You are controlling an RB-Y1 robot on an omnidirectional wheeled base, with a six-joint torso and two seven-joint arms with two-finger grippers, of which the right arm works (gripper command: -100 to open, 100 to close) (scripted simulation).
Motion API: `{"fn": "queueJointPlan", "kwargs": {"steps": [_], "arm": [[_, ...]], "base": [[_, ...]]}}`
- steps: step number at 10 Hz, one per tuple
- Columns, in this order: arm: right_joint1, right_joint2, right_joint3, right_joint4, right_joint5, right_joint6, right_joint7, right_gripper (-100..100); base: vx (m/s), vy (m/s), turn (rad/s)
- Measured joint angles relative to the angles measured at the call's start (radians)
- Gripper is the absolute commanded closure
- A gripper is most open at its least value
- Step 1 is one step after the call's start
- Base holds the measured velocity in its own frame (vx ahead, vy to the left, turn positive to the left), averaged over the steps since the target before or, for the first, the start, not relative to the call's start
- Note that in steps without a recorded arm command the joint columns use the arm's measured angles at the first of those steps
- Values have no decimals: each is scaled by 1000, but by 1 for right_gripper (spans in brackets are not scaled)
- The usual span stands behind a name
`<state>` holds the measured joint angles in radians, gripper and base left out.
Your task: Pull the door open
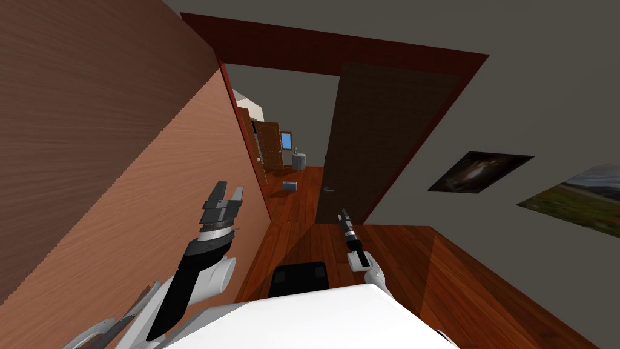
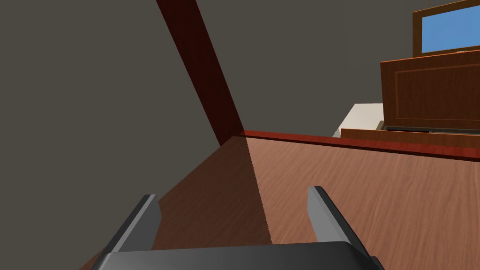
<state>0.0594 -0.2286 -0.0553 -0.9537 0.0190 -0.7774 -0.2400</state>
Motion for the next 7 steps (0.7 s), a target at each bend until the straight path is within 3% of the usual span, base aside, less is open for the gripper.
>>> {"fn": "queueJointPlan", "kwargs": {"steps": [7], "arm": [[-49, -23, -13, 153, 16, -50, -31, -100]], "base": [[121, 25, -18]]}}
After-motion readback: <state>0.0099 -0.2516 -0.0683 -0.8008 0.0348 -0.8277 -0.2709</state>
